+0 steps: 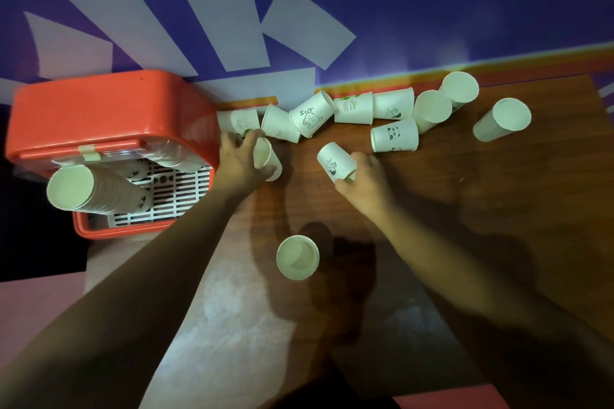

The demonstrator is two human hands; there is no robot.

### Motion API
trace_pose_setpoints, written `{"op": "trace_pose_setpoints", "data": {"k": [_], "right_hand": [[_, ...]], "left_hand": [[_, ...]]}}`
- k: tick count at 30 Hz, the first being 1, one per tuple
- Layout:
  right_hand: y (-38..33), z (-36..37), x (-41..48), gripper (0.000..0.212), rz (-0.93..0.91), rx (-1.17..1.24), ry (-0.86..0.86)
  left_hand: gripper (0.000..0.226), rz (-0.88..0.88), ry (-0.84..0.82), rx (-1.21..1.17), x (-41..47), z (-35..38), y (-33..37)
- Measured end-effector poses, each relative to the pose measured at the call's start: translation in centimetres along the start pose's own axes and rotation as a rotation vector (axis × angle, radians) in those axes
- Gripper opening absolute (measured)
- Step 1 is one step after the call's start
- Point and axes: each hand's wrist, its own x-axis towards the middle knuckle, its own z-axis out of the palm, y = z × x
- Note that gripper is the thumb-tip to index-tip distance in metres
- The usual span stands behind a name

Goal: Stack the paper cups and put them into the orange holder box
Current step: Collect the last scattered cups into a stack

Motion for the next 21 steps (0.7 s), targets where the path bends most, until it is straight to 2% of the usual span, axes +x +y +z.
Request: {"op": "trace_pose_setpoints", "data": {"k": [2, 5, 9, 13, 18, 21], "right_hand": [[0.1, -0.4, -1.1, 0.064, 0.040, 0.106, -0.007], [0.3, -1.1, -2.7, 0.060, 0.109, 0.217, -0.016], [0.2, -1.7, -4.7, 0.058, 0.220, 0.299, -0.033], [-0.4, -2.6, -6.8, 0.057, 0.231, 0.353, -0.028], [-0.9, -3.4, -9.1, 0.057, 0.201, 0.419, 0.004], [-1.0, -3.9, -10.4, 0.058, 0.209, 0.442, 0.017]], "left_hand": [[0.063, -0.020, 0.008, -0.167, -1.7, -0.4, 0.4], [0.060, -0.034, 0.007, -0.295, -4.2, -1.3, 0.9], [0.064, 0.098, -0.120, -0.464, -8.3, -2.7, 1.4], [0.078, 0.290, -0.216, -0.273, -12.2, -2.7, 1.9], [0.078, 0.479, -0.221, -0.007, -14.3, -0.7, 1.2], [0.078, 0.518, -0.237, 0.111, -14.9, 1.6, -0.1]]}}
